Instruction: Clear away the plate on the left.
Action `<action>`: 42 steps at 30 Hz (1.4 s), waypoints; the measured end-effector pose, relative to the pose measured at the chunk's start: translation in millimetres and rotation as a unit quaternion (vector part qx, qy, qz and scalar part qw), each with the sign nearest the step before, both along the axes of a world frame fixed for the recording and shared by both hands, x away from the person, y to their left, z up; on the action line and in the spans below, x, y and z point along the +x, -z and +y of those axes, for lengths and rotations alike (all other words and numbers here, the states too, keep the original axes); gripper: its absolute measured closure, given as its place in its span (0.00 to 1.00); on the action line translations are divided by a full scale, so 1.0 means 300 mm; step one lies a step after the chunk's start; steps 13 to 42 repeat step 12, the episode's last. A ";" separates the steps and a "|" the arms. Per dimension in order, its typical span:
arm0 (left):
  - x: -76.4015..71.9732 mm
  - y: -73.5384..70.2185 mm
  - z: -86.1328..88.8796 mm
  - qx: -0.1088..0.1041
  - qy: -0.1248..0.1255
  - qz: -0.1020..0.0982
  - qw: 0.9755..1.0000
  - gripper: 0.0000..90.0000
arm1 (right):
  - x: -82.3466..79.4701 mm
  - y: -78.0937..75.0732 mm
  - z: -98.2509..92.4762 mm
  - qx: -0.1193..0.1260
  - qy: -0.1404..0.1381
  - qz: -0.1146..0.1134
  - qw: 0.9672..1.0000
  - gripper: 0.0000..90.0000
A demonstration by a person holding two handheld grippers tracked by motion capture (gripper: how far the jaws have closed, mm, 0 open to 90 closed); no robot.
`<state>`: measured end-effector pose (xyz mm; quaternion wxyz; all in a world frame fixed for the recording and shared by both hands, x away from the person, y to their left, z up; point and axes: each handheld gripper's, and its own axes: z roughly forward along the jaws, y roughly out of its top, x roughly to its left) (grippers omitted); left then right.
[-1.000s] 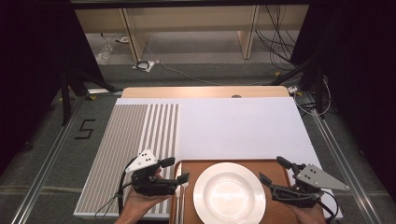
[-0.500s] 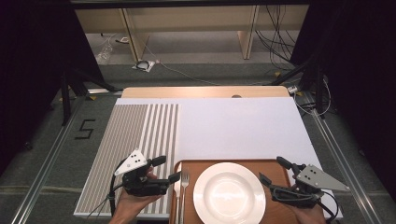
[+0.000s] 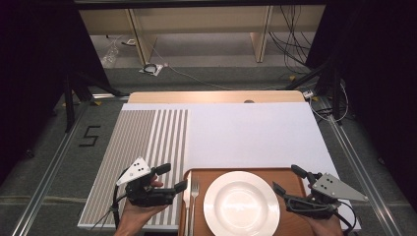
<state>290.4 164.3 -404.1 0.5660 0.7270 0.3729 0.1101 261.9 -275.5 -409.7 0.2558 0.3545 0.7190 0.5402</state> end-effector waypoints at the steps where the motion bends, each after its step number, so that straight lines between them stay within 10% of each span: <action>1: 0.000 0.000 0.001 -0.001 0.000 0.001 1.000 0.18 | 0.000 0.000 0.000 0.000 0.000 0.000 1.000 0.22; 42: 0.005 0.001 0.006 -0.004 -0.004 0.004 1.000 0.18 | 0.000 0.000 0.001 0.001 -0.001 -0.001 1.000 0.22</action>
